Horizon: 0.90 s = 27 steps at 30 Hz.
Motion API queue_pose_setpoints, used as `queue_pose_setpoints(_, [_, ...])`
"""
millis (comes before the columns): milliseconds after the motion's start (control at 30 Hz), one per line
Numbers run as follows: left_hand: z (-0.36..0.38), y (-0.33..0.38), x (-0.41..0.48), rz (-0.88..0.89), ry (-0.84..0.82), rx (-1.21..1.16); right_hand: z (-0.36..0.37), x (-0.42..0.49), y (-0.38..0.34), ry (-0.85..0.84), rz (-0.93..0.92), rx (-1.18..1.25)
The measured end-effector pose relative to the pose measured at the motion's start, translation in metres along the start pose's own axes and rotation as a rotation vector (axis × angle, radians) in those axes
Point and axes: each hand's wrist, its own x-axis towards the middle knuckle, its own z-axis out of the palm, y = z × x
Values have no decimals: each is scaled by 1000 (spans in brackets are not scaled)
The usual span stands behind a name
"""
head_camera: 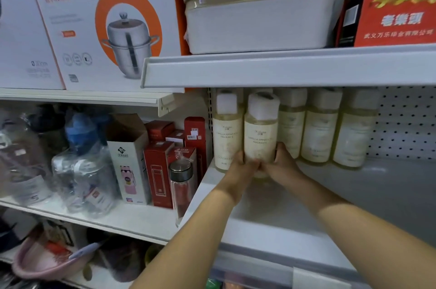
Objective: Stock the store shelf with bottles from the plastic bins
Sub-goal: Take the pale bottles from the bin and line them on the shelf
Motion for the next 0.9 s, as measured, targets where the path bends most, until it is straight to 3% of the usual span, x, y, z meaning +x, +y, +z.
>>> queue_pose_setpoints(533, [6,-3,9,-60,54,-37,5,9,-2,46,62,-67])
queue_pose_setpoints(733, [-5,5,-22,-167,102,-166,10,-11,-4,126,113,-133])
queue_pose_setpoints(900, [-25,21,-72,-192,204,-346,21,-46,-10,226,46,-94])
